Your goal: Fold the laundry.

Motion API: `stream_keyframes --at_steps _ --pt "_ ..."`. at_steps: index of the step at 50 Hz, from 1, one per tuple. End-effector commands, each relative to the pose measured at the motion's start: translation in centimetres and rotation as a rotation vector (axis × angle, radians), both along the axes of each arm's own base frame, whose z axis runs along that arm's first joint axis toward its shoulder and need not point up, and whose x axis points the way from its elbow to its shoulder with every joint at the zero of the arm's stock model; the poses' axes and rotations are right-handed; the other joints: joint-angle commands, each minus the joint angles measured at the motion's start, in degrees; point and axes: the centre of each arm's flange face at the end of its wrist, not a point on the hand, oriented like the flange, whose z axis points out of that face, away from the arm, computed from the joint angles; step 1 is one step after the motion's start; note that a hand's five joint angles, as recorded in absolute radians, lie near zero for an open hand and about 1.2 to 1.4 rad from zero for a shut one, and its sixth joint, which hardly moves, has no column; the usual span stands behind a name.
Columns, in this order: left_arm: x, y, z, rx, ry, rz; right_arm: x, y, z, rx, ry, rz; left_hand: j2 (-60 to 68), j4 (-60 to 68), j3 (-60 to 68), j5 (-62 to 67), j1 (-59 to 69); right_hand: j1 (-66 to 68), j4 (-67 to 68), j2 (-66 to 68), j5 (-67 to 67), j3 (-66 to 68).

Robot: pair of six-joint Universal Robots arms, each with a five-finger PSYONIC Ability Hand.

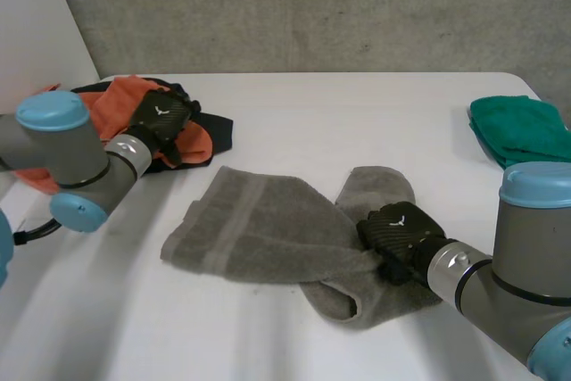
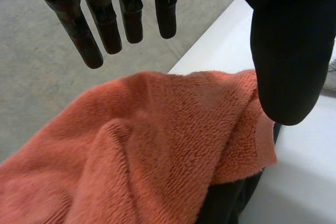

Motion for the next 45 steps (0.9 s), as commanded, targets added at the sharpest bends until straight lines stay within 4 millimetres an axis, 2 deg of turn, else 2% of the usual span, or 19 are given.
stream_keyframes --at_steps 1,5,10,16,20,24,25,29,33,36,40,41,44,45 --pt "-0.9 -1.2 -1.5 -0.011 0.008 -0.042 -0.2 -0.1 0.3 -0.032 -0.011 -0.013 4.0 3.8 4.1 3.7 4.0 27.6 12.7 13.1 15.1 12.9" --pt "-1.1 -2.0 -1.8 -0.028 0.01 -0.037 -0.3 -0.1 0.3 -0.031 -0.01 -0.016 8.7 8.5 8.8 8.4 8.7 27.6 12.7 13.1 15.1 12.9" --pt "-1.1 -3.5 -2.5 -0.045 0.009 -0.002 -0.4 0.0 0.6 -0.035 -0.013 -0.017 28.2 28.0 28.3 27.9 28.2 27.6 12.7 13.1 15.1 12.9" --pt "0.0 -4.8 -3.0 -0.032 -0.003 0.086 -0.4 0.0 0.7 -0.041 -0.016 -0.017 40.5 40.3 40.6 40.2 40.5 27.6 12.7 13.1 15.1 12.9" --pt "1.8 -5.9 -3.3 -0.037 -0.039 0.175 -0.3 0.0 0.9 -0.047 -0.018 -0.017 46.4 46.2 46.5 46.1 46.4 27.6 12.7 13.1 15.1 12.9" --pt "5.0 -7.3 -3.1 -0.09 -0.169 0.312 -0.3 -0.1 1.1 -0.052 -0.02 -0.015 51.4 51.2 51.5 51.1 51.5 27.6 12.7 13.1 15.1 12.9" --pt "6.6 -8.0 -2.9 -0.115 -0.224 0.378 -0.3 -0.1 1.1 -0.052 -0.02 -0.015 51.6 51.4 51.7 51.3 51.6 27.6 12.7 13.1 15.1 12.9" --pt "9.7 -9.2 -1.9 -0.164 -0.321 0.519 -0.2 -0.1 1.1 -0.054 -0.022 -0.012 51.8 51.6 51.9 51.5 51.8 27.6 12.7 13.1 15.1 12.9" --pt "11.2 -9.7 -1.4 -0.192 -0.344 0.574 -0.2 -0.1 1.1 -0.055 -0.022 -0.011 51.6 51.4 51.7 51.3 51.6 27.6 12.7 13.1 15.1 12.9" --pt "11.4 -9.5 -1.3 -0.19 -0.345 0.574 -0.1 -0.1 1.2 -0.056 -0.023 -0.009 49.9 49.7 50.0 49.6 50.0 27.6 12.7 13.1 15.1 12.9" --pt "11.3 -8.7 -1.2 -0.182 -0.334 0.566 -0.1 -0.1 1.2 -0.056 -0.023 -0.011 40.9 40.7 41.0 40.6 40.9 27.6 12.7 13.1 15.1 12.9" --pt "10.7 -8.2 -1.2 -0.188 -0.323 0.556 -0.1 -0.1 1.2 -0.056 -0.023 -0.011 24.8 24.6 25.0 24.5 24.9 27.6 12.7 13.1 15.1 12.9" --pt "9.4 -7.1 -0.6 -0.208 -0.295 0.534 -0.2 -0.2 1.2 -0.056 -0.023 -0.012 0.0 -0.2 0.2 -0.2 0.1 27.6 12.7 13.1 15.1 12.9" --pt "8.8 -6.7 -0.2 -0.218 -0.289 0.523 -0.2 -0.2 1.2 -0.057 -0.022 -0.015 -3.2 -3.4 -3.1 -3.5 -3.2 27.6 12.7 13.1 15.1 12.9"
